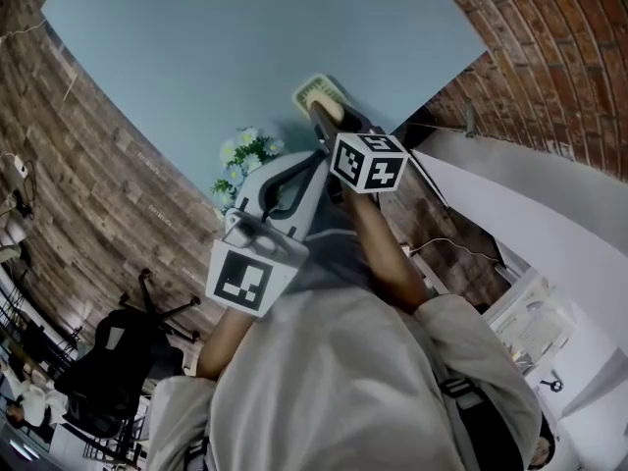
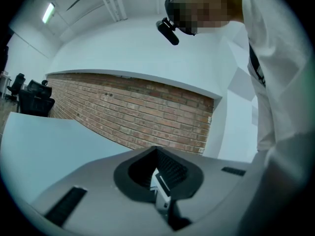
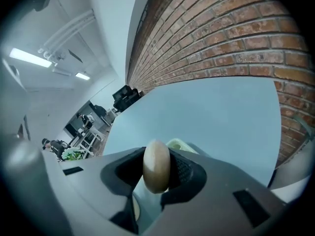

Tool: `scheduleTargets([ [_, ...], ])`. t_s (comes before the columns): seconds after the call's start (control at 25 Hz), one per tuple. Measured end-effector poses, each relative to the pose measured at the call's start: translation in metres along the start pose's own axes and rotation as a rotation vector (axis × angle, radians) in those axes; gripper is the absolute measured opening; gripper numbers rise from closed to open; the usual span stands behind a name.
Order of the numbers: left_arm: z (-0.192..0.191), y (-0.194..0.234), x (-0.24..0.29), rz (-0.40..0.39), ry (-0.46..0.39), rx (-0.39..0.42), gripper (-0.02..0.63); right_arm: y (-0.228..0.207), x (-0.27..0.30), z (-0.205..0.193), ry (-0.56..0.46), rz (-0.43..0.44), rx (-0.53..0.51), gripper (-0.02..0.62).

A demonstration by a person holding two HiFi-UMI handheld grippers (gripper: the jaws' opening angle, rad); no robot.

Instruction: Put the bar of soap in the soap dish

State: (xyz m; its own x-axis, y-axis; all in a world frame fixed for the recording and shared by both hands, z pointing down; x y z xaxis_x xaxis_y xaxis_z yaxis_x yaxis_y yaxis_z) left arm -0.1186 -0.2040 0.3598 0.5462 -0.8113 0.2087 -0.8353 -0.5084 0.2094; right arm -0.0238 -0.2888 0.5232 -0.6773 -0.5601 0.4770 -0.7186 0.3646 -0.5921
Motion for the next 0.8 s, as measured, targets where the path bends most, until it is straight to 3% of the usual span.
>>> scheduleTargets([
  [0.64, 0.001, 0.005, 0.0, -0.008, -0.002, 0.009, 0.003, -0.015, 0.016, -0.012, 0.057, -0.086, 0.023, 0.114],
  [0.8, -0.003, 0.009, 0.002, 0.005, 0.01, 0.01, 0.003, -0.015, 0.018, -0.013, 0.031, -0.075, 0.035, 0.114],
])
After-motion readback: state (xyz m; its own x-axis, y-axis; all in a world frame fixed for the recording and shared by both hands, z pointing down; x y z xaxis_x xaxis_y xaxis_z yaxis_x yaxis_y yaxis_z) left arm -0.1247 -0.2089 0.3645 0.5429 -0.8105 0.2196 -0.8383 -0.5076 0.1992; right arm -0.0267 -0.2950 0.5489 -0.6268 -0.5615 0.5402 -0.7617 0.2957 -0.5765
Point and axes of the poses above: the fingertips, and each gripper's own axes: x forward along the fingers, y to its left, z out of its top, the point moved 6 cm from there along -x, backward along the fingers, and after that the axes turned 11 degrees about z, right-handed, at the moved point
